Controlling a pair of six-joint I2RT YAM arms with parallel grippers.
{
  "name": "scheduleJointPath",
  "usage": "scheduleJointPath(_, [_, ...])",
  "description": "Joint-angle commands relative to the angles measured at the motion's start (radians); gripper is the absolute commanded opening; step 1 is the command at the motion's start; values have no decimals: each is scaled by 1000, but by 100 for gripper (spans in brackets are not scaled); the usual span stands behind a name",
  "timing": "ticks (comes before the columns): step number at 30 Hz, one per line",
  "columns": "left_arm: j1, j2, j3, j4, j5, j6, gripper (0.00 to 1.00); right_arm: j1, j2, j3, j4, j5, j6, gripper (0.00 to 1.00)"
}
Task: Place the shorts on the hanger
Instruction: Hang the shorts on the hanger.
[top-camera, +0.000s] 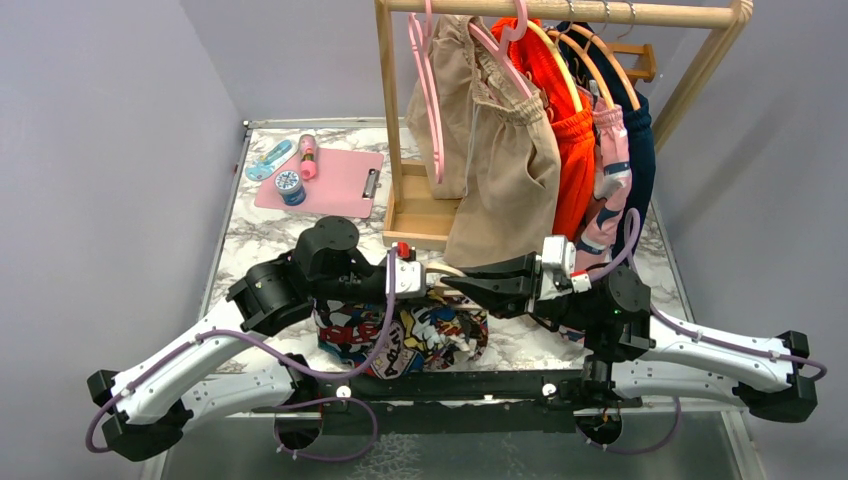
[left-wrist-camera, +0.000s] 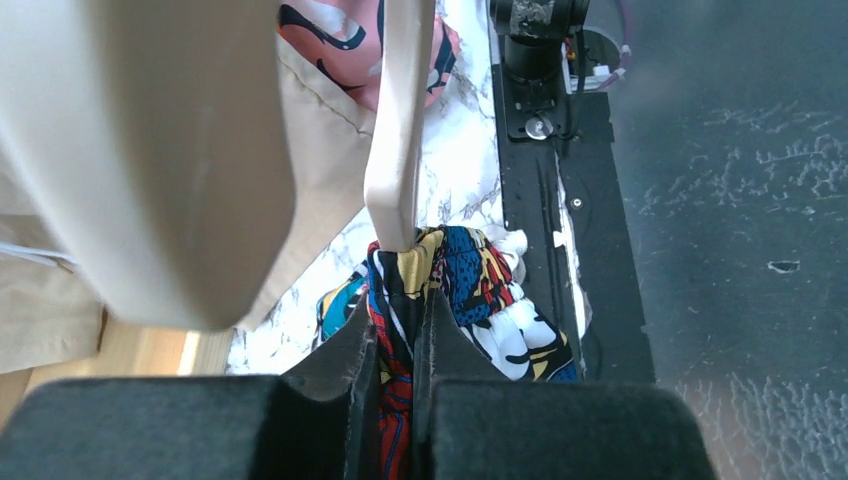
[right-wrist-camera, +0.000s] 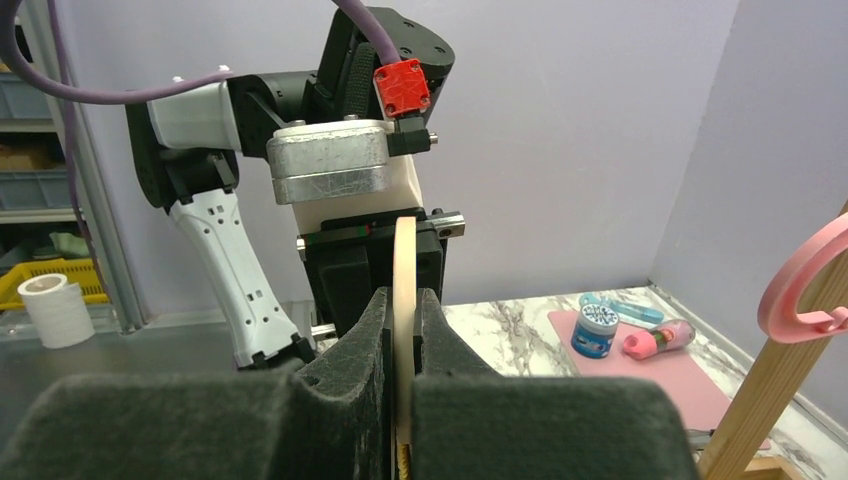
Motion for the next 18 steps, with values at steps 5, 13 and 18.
scheduleJointPath(5, [-1,-58,-52,107,-48,-32,0,5,-9,8,82,-13,12,1])
scheduleJointPath(13, [1,-201,-160,252,-197,-107,0,4,-9,41,-43,48,60,45])
scheduleJointPath(18, [-1,-274,-205,330,-252,-160,0,6,43,73,-157,48,155,78])
